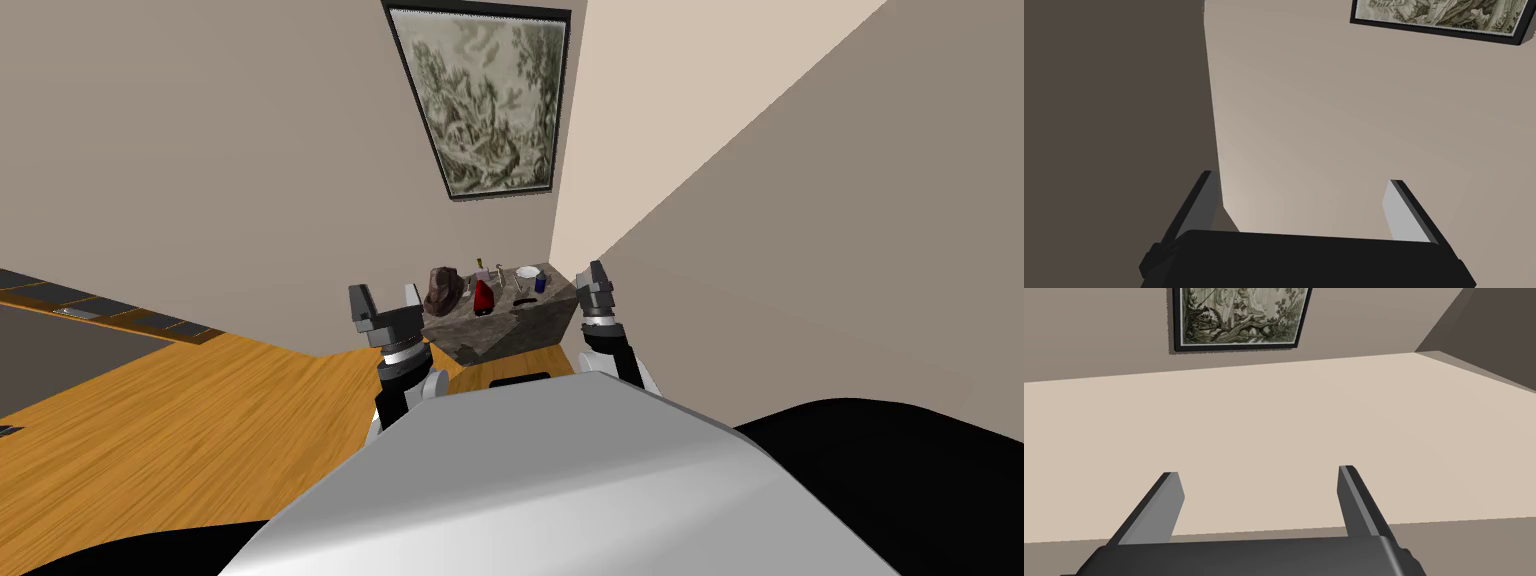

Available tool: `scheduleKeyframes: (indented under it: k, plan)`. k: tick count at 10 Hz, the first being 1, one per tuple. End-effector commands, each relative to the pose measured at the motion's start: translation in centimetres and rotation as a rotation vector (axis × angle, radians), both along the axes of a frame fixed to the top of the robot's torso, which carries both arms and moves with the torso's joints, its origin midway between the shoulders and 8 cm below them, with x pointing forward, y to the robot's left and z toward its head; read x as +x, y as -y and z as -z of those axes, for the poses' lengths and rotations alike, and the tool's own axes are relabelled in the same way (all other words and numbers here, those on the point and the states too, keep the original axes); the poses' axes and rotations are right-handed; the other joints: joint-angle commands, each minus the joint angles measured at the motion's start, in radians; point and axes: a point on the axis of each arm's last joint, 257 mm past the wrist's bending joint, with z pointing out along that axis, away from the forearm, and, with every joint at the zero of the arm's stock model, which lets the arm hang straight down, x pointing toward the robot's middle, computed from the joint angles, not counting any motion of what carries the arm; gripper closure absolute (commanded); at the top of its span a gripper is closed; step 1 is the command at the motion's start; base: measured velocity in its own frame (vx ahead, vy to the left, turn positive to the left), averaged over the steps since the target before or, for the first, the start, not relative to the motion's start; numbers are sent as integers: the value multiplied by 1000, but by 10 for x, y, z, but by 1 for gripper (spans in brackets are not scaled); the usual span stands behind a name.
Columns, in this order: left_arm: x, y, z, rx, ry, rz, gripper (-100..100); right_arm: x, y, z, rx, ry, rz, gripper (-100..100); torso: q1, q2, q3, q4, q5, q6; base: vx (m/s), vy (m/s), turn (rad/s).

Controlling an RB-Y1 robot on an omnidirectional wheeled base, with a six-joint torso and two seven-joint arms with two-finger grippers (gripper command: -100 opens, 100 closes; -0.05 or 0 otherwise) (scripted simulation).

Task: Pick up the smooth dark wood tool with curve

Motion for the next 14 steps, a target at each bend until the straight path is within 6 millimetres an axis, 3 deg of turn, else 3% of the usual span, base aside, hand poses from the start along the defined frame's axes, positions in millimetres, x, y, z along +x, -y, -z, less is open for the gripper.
scheduleKeyframes:
  k: [1, 4, 7, 8, 11, 12, 14]
  plan:
    - [0, 0, 0, 0, 0, 0, 0, 1, -5, 5, -17, -16, -25, -100, 0, 0, 0, 0, 0, 0, -9, 4, -44]
    - [0, 0, 0, 0, 0, 0, 0, 5, -20, 27, -51, -75, -97, -100, 0, 2, 1, 0, 0, 0, -26, 11, -54]
    - [0, 0, 0, 0, 0, 0, 0, 8, -38, 64, -84, -167, -179, -100, 1, 2, 1, 0, 0, 0, -33, 23, -45]
    - [0, 0, 0, 0, 0, 0, 0, 7, -39, 65, -95, -170, -185, -100, 2, 3, 2, 1, 0, 0, -32, 26, -14]
    - [0, 0, 0, 0, 0, 0, 0, 4, -60, 121, -155, -292, -273, -100, 2, 3, 2, 1, 0, 0, -45, 34, -5]
    - [0, 0, 0, 0, 0, 0, 0, 4, -61, 122, -166, -296, -279, -100, 3, 4, 2, 1, 1, 0, -44, 45, 3]
    - [0, 0, 0, 0, 0, 0, 0, -4, -74, 166, -222, -386, -336, -100, 3, 3, 2, 1, 1, 0, -41, 61, 39]
